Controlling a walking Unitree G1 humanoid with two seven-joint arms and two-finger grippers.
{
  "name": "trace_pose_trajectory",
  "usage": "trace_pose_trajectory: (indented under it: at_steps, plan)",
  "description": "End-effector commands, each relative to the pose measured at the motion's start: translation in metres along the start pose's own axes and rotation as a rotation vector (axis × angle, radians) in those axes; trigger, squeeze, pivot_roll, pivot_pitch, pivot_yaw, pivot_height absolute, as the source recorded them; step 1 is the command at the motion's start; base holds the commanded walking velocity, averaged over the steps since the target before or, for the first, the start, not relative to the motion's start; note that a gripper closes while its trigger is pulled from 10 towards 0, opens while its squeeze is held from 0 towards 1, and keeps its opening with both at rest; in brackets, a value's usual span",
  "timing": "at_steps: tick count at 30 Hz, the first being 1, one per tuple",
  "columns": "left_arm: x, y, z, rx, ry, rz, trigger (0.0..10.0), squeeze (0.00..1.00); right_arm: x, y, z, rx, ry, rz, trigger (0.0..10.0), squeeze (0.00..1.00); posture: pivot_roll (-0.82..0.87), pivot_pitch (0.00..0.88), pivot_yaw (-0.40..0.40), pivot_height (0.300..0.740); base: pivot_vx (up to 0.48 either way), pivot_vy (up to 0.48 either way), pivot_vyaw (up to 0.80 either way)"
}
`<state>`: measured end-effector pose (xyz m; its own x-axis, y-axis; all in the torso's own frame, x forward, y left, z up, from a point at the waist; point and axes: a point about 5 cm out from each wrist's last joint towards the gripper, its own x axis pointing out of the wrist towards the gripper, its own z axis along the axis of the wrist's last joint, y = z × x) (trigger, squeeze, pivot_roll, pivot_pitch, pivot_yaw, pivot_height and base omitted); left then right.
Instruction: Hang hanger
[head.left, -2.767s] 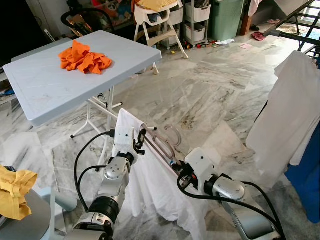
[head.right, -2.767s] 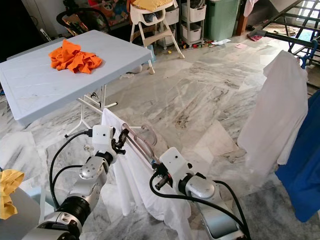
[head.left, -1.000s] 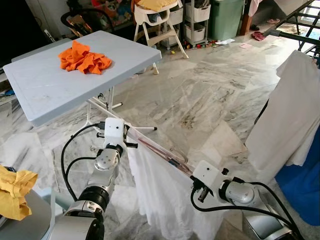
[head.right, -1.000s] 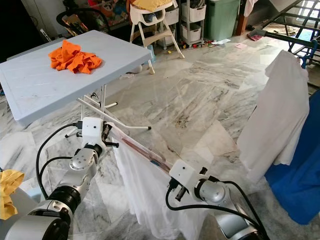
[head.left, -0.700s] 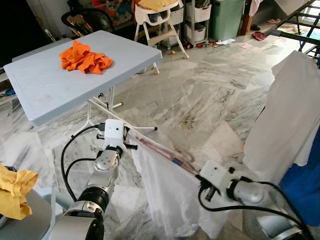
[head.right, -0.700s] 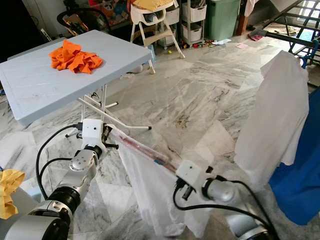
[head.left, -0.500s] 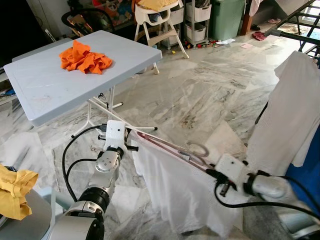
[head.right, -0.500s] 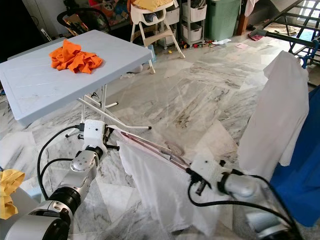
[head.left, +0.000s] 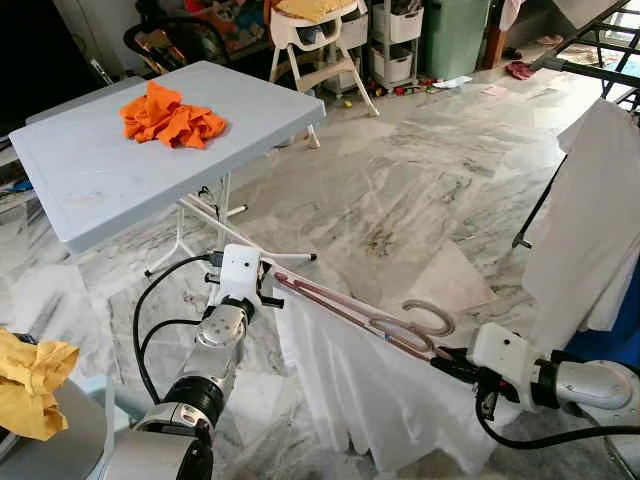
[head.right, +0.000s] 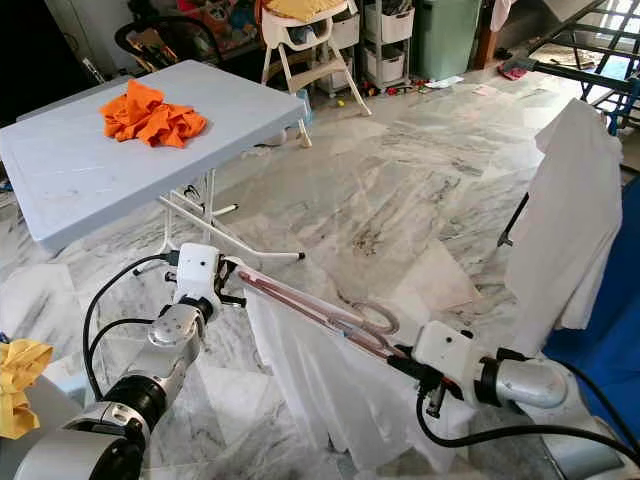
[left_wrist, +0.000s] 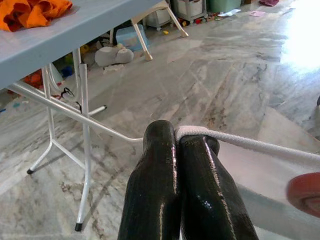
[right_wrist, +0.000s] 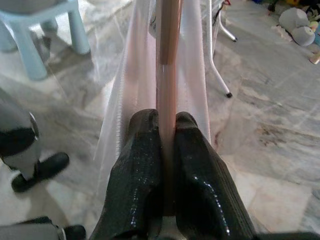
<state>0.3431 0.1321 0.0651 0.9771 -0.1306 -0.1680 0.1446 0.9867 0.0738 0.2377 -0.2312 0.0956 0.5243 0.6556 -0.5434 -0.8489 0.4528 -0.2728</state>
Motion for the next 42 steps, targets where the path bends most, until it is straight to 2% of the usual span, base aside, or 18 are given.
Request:
trace_pose_trajectory:
  at_steps: [1, 4, 7, 10, 15, 19, 21, 24, 26, 28, 32, 34, 36, 41, 42]
  plan:
    - [0.002, 0.039, 0.015, -0.011, -0.04, 0.145, 0.0, 0.0, -0.023, -0.012, -0.014, 0.066, 0.07, -0.047, 10.0, 0.0, -0.2, 0.0, 0.175, 0.74, 0.0, 0.0, 0.0]
    - [0.002, 0.038, 0.014, -0.011, -0.037, 0.141, 0.0, 0.0, -0.026, -0.015, -0.009, 0.099, 0.027, -0.049, 10.0, 0.0, -0.2, 0.0, 0.175, 0.74, 0.0, 0.0, 0.0]
    - [0.002, 0.037, 0.013, -0.013, -0.034, 0.14, 0.0, 0.0, -0.03, -0.026, 0.002, 0.219, -0.104, -0.097, 10.0, 0.0, -0.2, 0.0, 0.172, 0.74, 0.0, 0.0, 0.0]
    - [0.001, 0.034, 0.011, -0.02, -0.03, 0.137, 0.0, 0.0, -0.028, -0.032, 0.005, 0.275, -0.156, -0.147, 10.0, 0.0, -0.2, 0.0, 0.166, 0.74, 0.0, 0.0, 0.0]
    - [-0.001, 0.027, 0.005, -0.047, -0.016, 0.122, 0.0, 0.0, -0.012, -0.035, 0.017, 0.36, -0.24, -0.233, 10.0, 0.0, -0.2, 0.0, 0.164, 0.74, 0.0, 0.0, 0.0]
    - [-0.003, 0.013, -0.002, -0.061, -0.006, 0.088, 0.0, 0.0, 0.009, -0.034, 0.038, 0.411, -0.329, -0.288, 10.0, 0.0, -0.19, 0.0, 0.157, 0.74, 0.0, 0.0, 0.0]
    - [-0.006, 0.001, -0.006, -0.07, 0.001, 0.058, 0.0, 0.0, 0.023, -0.034, 0.057, 0.486, -0.424, -0.319, 10.0, 0.0, -0.19, 0.0, 0.154, 0.74, 0.0, 0.0, 0.0]
    - [-0.007, -0.005, -0.009, -0.083, 0.007, 0.044, 0.0, 0.0, 0.032, -0.033, 0.068, 0.488, -0.456, -0.347, 10.0, 0.0, -0.2, 0.0, 0.152, 0.74, 0.0, 0.0, 0.0]
    - [-0.009, -0.012, -0.013, -0.09, 0.021, 0.026, 0.0, 0.0, 0.041, -0.033, 0.08, 0.561, -0.513, -0.365, 10.0, 0.0, -0.19, 0.0, 0.149, 0.74, 0.0, 0.0, 0.0]
    - [-0.01, -0.015, -0.015, -0.093, 0.025, 0.019, 0.0, 0.0, 0.046, -0.035, 0.088, 0.575, -0.54, -0.384, 10.0, 0.0, -0.2, 0.0, 0.15, 0.74, 0.0, 0.0, 0.0]
    - [-0.011, -0.019, -0.015, -0.099, 0.024, -0.001, 0.0, 0.0, 0.051, -0.046, 0.1, 0.613, -0.578, -0.512, 10.0, 0.0, -0.19, 0.0, 0.148, 0.74, 0.0, 0.0, 0.0]
    - [-0.011, -0.021, -0.016, -0.099, 0.025, -0.011, 0.0, 0.0, 0.05, -0.052, 0.104, 0.615, -0.595, -0.573, 10.0, 0.0, -0.19, 0.0, 0.148, 0.74, 0.0, 0.0, 0.0]
    - [-0.012, -0.024, -0.016, -0.099, 0.024, -0.028, 0.0, 0.0, 0.048, -0.058, 0.112, 0.569, -0.618, -0.668, 10.0, 0.0, -0.19, 0.0, 0.149, 0.74, 0.0, 0.0, 0.0]
    - [-0.015, -0.021, -0.011, -0.068, -0.021, -0.036, 0.0, 0.0, 0.047, -0.061, 0.11, 0.425, -0.537, -0.762, 10.0, 0.0, -0.18, 0.0, 0.153, 0.74, 0.0, 0.0, 0.0]
    - [-0.017, -0.019, -0.01, -0.063, -0.035, -0.032, 0.0, 0.0, 0.047, -0.061, 0.107, 0.422, -0.517, -0.773, 10.0, 0.0, -0.18, 0.0, 0.153, 0.74, 0.0, 0.0, 0.0]
